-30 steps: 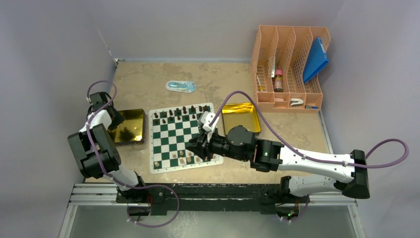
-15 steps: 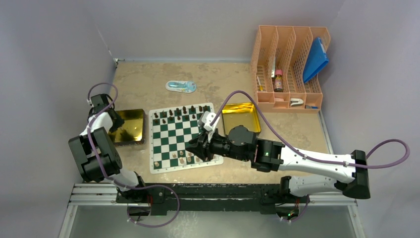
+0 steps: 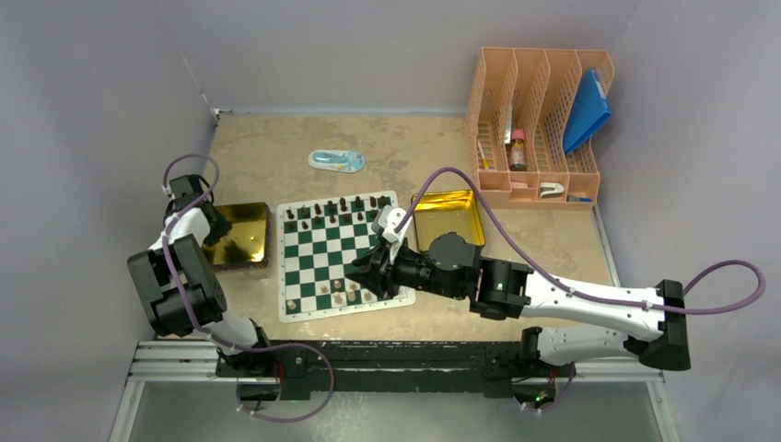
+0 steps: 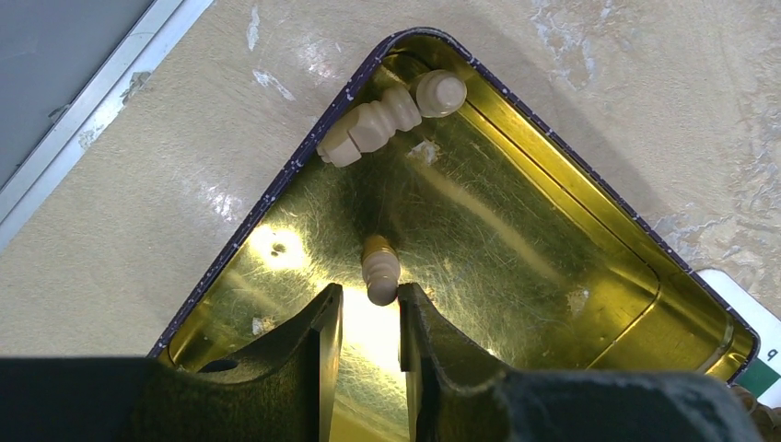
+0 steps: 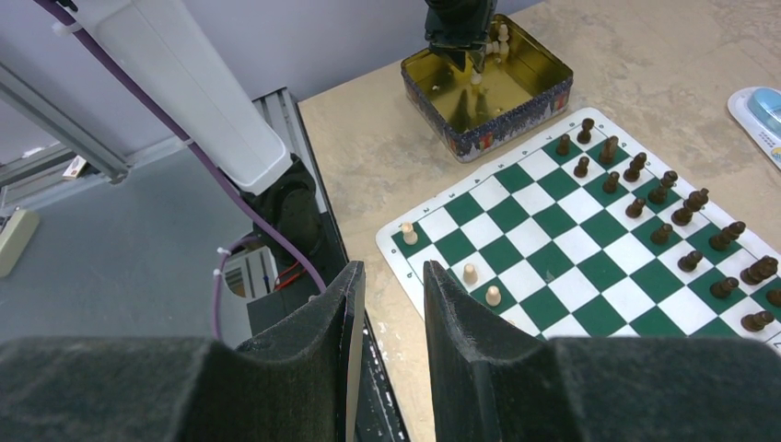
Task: Set up the chess pieces on the board
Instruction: Pick up the chess piece from the storage box.
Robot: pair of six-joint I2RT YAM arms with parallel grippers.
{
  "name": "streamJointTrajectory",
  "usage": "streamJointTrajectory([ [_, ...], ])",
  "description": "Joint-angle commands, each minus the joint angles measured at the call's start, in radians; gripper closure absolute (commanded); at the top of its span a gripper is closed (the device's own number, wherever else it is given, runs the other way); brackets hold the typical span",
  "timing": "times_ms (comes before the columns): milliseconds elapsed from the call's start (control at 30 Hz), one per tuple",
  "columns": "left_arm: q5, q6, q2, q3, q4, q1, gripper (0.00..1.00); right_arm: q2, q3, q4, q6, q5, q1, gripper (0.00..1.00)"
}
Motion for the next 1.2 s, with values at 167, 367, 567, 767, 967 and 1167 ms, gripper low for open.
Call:
streamJointTrajectory([
  [167,0.008,-0.013,0.007,0.008,0.016,-0.004,0.8,-0.058,0.013,0.019,-0.004,-0.007,-0.001,0.68],
  [367,0.023,0.012,-0.014,0.02,0.001,-0.006,0.91,-0.079,-0.002,0.025,-0.003,0.003,-0.001,0.68],
  [567,0.098,0.09,-0.009,0.071,-0.027,-0.005,0.96,-0.088,-0.013,0.034,-0.009,0.03,-0.001,0.67],
  [767,0.23,0.136,-0.03,0.083,-0.046,-0.006,0.97,-0.101,-0.022,0.034,-0.02,0.068,-0.001,0.67],
  [967,0.29,0.155,-0.068,0.116,-0.086,-0.006,0.97,-0.118,-0.056,0.056,0.005,0.08,-0.001,0.66],
  [1167,0.413,0.163,-0.089,0.216,-0.156,-0.009,0.97,-0.155,-0.106,0.07,0.024,0.103,-0.001,0.66],
])
